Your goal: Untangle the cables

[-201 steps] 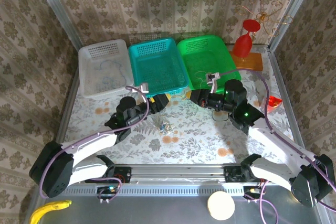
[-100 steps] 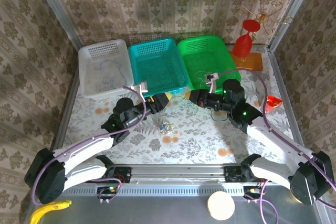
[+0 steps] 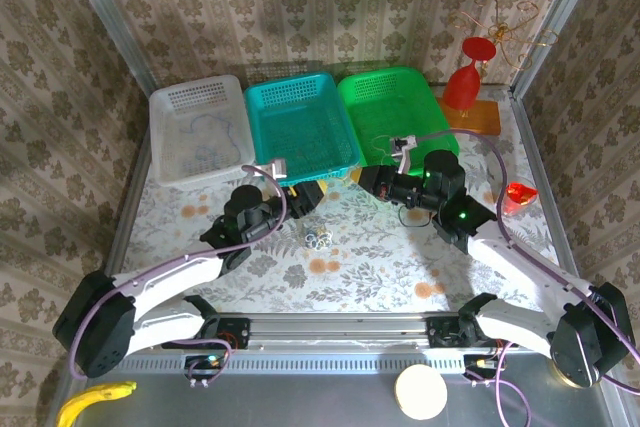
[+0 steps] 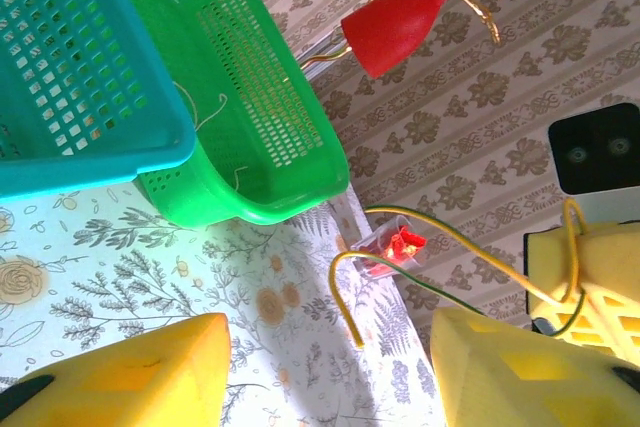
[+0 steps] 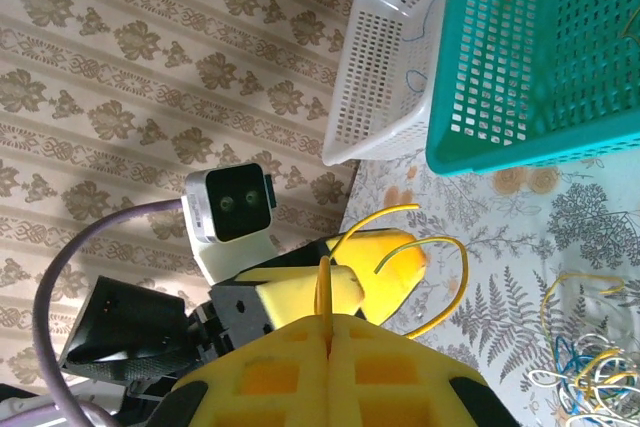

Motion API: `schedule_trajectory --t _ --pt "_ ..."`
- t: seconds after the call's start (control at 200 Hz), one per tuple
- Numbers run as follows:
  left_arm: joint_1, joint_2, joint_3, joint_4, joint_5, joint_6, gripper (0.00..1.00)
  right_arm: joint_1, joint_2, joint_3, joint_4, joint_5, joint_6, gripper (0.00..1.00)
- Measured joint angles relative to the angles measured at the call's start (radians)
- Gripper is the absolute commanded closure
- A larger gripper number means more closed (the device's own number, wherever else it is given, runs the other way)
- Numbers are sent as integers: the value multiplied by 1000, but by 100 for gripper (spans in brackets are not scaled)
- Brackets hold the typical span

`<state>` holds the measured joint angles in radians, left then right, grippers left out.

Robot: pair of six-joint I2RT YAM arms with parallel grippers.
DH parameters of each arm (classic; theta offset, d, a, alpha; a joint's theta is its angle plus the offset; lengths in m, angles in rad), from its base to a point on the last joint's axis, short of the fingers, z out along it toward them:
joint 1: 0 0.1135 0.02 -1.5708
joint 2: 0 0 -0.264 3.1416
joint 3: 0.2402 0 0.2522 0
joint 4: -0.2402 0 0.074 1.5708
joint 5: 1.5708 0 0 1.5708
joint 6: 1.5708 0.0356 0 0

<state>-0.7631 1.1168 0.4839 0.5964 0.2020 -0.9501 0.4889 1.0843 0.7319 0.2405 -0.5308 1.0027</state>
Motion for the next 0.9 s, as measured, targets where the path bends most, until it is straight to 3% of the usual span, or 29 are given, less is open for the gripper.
schedule_trajectory --t 0.23,0.895 --pt "6 29 0 35 3 2 50 11 26 -6 13 -1 17 100" --pt "18 34 0 48 4 5 75 27 33 -6 27 -2 23 100"
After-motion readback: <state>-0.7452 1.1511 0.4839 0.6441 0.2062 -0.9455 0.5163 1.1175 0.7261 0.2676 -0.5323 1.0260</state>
